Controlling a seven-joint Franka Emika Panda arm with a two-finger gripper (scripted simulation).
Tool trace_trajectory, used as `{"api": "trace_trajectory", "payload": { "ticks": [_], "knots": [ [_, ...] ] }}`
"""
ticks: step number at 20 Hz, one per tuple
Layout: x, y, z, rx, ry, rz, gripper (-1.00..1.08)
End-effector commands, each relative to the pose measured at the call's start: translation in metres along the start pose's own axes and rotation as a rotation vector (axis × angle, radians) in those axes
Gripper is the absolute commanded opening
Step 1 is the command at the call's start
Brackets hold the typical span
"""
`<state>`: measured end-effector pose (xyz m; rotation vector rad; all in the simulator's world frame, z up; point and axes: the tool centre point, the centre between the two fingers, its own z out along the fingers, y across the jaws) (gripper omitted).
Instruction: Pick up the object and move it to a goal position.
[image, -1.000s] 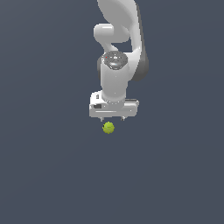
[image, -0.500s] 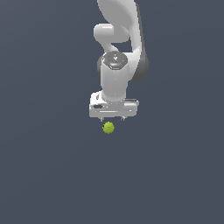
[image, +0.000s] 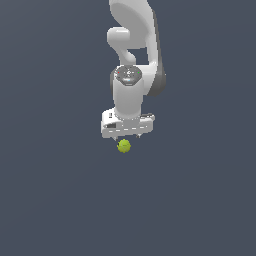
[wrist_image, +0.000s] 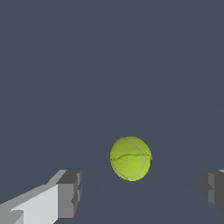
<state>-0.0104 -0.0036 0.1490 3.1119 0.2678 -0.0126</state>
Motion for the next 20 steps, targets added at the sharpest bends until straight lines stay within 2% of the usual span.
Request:
{"api": "trace_trajectory", "payload": {
  "ticks": [1, 11, 20],
  "knots": [
    [-0.003, 0.002, 0.008, 0.002, 0.001, -0.047, 1.0],
    [-0.019, 0.008, 0.042, 0.011, 0.008, -0.26, 1.0],
    [-0.027, 0.011, 0.057, 0.015, 0.012, -0.357, 1.0]
  ]
}}
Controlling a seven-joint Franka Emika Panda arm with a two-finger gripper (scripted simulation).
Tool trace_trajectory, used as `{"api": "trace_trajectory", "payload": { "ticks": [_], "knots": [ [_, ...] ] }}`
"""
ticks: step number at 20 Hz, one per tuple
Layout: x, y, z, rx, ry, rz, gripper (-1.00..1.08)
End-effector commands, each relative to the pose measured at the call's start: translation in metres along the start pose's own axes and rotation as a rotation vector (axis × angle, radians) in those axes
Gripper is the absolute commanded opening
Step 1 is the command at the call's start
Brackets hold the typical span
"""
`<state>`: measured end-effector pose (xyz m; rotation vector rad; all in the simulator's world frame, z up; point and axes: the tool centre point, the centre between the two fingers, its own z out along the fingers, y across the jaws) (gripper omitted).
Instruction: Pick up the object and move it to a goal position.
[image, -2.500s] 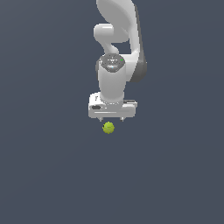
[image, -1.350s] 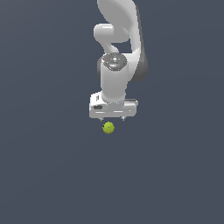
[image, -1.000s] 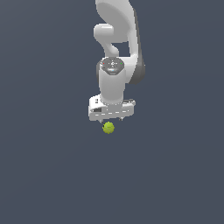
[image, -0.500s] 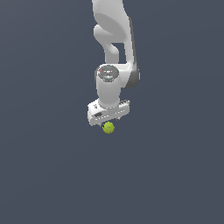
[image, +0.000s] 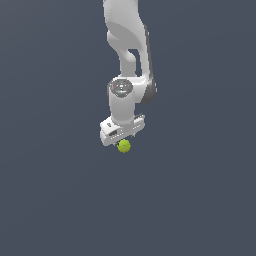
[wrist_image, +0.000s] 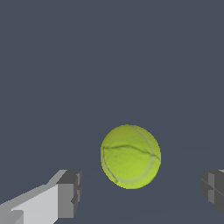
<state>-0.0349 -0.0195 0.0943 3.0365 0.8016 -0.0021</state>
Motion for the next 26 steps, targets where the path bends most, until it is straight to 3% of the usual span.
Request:
{"api": "trace_trajectory", "payload": {
  "ticks": [1, 8, 23, 24, 26],
  "knots": [
    [-0.001, 0.0, 0.002, 0.0, 0.001, -0.017, 1.0],
    [-0.002, 0.0, 0.006, 0.001, 0.001, -0.018, 1.0],
    [-0.002, 0.0, 0.053, 0.001, 0.002, -0.022, 1.0],
    [-0.002, 0.0, 0.053, 0.001, 0.002, -0.022, -1.0],
    [-0.002, 0.0, 0.053, 0.001, 0.002, -0.022, -1.0]
  ]
}}
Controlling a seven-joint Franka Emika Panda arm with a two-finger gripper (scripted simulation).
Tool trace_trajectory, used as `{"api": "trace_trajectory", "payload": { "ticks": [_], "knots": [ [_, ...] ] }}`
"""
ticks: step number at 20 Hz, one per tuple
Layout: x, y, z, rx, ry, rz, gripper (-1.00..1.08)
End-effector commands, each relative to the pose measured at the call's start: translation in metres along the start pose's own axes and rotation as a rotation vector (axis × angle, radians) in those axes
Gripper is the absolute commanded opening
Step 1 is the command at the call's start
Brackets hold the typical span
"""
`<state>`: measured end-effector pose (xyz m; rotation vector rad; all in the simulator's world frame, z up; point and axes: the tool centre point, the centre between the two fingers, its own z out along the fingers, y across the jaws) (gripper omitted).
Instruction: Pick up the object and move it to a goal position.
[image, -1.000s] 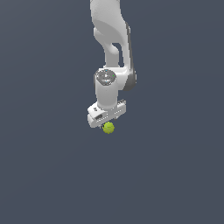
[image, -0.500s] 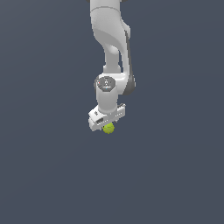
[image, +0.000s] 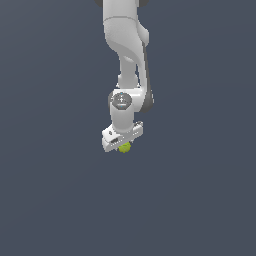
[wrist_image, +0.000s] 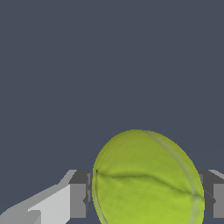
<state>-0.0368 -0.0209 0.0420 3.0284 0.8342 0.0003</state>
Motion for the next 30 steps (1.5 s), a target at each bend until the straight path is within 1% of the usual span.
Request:
{"api": "trace_trajectory", "payload": {
  "ticks": [1, 10, 16, 23, 30],
  "knots": [
    [0.0, -0.001, 0.001, 0.0, 0.0, -0.001, -1.0],
    [0.0, 0.0, -0.001, 0.0, 0.0, 0.0, -1.0],
    [0.004, -0.005, -0.019, 0.0, 0.0, 0.0, -1.0],
    [0.016, -0.018, -0.068, -0.001, 0.0, -0.001, -1.0],
    [0.033, -0.037, -0.142, -0.001, 0.0, -0.001, -1.0]
  ]
}}
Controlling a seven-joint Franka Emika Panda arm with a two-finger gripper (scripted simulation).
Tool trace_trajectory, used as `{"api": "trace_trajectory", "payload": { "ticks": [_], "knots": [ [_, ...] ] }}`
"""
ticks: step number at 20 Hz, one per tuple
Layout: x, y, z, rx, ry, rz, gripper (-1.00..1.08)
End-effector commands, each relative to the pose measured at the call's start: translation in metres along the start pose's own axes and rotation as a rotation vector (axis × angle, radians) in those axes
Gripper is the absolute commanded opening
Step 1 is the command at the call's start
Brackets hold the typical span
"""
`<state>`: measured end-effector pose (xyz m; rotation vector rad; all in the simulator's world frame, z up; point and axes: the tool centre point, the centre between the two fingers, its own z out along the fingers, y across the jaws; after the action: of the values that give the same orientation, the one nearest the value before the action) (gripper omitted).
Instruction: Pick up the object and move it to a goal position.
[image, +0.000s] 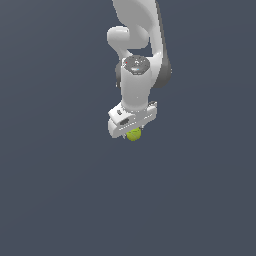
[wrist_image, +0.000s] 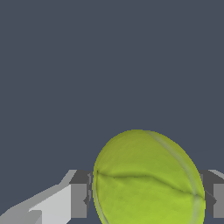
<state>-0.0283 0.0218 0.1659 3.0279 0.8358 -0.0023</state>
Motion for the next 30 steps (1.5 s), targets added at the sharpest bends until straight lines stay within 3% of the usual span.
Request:
{"api": "trace_trajectory", "payload": {
  "ticks": [1, 17, 30],
  "knots": [
    [0.007, -0.007, -0.029, -0.001, 0.001, -0.001, -1.0],
    [0.048, -0.045, -0.188, 0.0, 0.002, 0.0, -1.0],
    [0.063, -0.054, -0.233, 0.0, 0.002, 0.0, -1.0]
  ]
}}
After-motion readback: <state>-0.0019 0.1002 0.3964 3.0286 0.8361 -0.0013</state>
